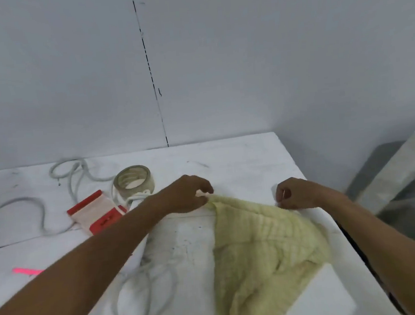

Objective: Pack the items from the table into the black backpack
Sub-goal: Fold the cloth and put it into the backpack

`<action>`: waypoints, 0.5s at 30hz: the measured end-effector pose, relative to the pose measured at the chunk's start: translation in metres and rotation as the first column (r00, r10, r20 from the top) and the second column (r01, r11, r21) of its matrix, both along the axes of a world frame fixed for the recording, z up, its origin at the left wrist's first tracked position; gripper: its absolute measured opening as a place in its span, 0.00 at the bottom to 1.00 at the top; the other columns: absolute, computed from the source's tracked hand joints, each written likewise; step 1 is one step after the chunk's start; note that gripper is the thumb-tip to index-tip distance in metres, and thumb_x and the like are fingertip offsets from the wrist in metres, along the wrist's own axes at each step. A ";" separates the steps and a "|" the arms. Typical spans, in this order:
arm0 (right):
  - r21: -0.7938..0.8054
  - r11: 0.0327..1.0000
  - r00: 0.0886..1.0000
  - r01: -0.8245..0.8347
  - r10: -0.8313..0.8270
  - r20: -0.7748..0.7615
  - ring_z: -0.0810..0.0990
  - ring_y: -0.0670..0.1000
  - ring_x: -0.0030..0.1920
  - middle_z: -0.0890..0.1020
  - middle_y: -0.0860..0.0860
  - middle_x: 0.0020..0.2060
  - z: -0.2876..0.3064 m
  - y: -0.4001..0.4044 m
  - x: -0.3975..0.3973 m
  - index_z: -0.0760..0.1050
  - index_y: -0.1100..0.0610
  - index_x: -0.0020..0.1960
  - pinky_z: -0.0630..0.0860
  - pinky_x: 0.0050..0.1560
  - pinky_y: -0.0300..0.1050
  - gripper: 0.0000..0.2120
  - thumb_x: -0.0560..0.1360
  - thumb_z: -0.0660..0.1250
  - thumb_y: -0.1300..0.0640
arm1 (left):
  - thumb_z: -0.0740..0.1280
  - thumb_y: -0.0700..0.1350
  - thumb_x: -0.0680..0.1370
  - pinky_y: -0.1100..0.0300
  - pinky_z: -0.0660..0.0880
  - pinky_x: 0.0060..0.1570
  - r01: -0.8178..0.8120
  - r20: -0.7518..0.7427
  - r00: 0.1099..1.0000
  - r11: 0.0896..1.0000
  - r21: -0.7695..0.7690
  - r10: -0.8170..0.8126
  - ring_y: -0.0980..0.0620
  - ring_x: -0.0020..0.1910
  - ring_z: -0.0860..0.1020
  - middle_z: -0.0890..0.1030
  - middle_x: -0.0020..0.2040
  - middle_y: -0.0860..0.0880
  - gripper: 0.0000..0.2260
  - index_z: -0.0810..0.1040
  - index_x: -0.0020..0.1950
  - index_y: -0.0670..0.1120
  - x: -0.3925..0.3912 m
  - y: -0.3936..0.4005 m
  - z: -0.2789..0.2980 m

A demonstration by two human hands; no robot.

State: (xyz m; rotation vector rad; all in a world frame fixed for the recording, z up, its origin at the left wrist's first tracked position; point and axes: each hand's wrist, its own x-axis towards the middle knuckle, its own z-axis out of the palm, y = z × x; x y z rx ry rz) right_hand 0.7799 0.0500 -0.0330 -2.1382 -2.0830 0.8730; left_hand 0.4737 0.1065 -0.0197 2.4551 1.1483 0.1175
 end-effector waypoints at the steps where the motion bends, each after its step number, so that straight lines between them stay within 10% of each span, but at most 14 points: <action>1: 0.012 0.999 0.999 -0.033 0.033 0.020 0.74 0.41 0.33 0.76 0.42 0.35 -0.003 0.000 -0.005 0.76 0.54 0.40 0.69 0.32 0.30 0.06 0.70 0.73 0.55 | 0.67 0.46 0.76 0.57 0.70 0.60 -0.043 0.006 0.999 0.999 0.009 0.043 0.48 0.59 0.76 0.79 0.59 0.47 0.14 0.78 0.61 0.48 0.013 0.001 -0.016; 9: -0.035 0.979 0.978 -0.201 0.203 0.046 0.76 0.48 0.41 0.76 0.45 0.40 -0.021 -0.007 -0.027 0.72 0.50 0.38 0.72 0.40 0.40 0.06 0.73 0.65 0.57 | 0.65 0.54 0.76 0.52 0.63 0.56 -0.149 -0.170 0.969 0.971 0.185 0.180 0.49 0.60 0.72 0.79 0.56 0.51 0.14 0.78 0.60 0.52 0.043 -0.014 -0.047; 15: 0.179 0.975 0.955 -0.127 0.170 -0.244 0.71 0.46 0.33 0.75 0.46 0.33 0.027 -0.002 -0.028 0.66 0.52 0.31 0.67 0.35 0.42 0.14 0.74 0.61 0.62 | 0.65 0.38 0.73 0.57 0.65 0.37 -0.139 0.085 0.986 0.990 -0.035 0.142 0.49 0.37 0.69 0.73 0.38 0.51 0.12 0.66 0.39 0.53 0.019 -0.009 0.000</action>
